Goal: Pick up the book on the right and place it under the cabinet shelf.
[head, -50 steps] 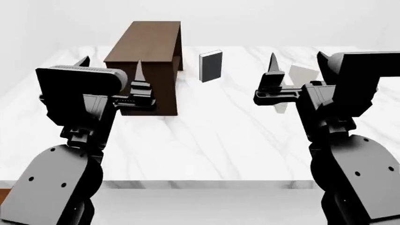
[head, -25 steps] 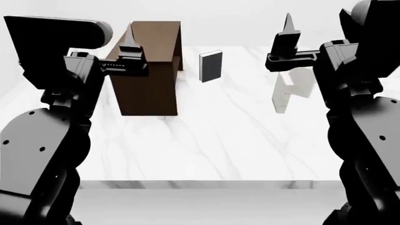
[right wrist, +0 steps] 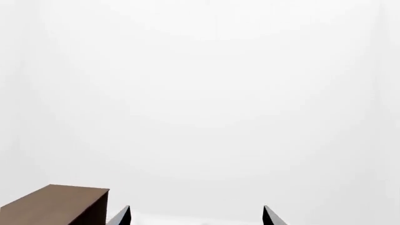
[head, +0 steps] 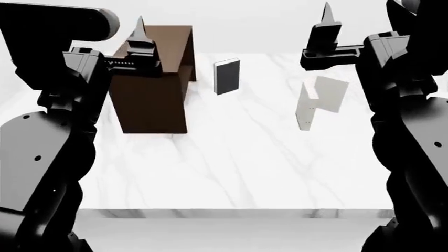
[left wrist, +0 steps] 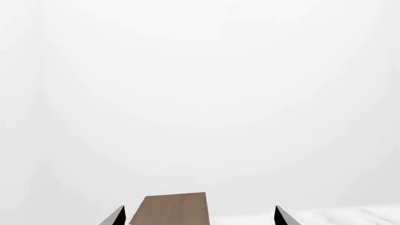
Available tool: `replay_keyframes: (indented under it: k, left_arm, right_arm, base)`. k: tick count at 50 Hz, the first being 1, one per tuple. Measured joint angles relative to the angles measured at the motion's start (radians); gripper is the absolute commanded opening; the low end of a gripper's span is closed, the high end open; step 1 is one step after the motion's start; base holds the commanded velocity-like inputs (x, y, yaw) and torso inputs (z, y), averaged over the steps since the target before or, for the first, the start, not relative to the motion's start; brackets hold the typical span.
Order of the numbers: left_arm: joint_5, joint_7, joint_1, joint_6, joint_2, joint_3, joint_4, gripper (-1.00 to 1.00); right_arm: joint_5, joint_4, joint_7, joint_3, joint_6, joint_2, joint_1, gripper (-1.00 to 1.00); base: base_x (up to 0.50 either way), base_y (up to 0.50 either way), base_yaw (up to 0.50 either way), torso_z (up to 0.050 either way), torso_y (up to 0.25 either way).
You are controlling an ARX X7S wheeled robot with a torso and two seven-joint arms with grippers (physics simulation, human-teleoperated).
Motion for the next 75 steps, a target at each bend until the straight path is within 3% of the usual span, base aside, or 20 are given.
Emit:
replay_keyframes:
  k: [75]
  left_arm:
    - [-0.041,-0.030,0.000,0.009,-0.028,0.014,0.001,1.00]
  right_arm:
    - [0.036,-0.017,0.014,0.000,0.004,0.012,0.000,1.00]
  base:
    - [0.20,-0.08,0.00,0.000,0.000]
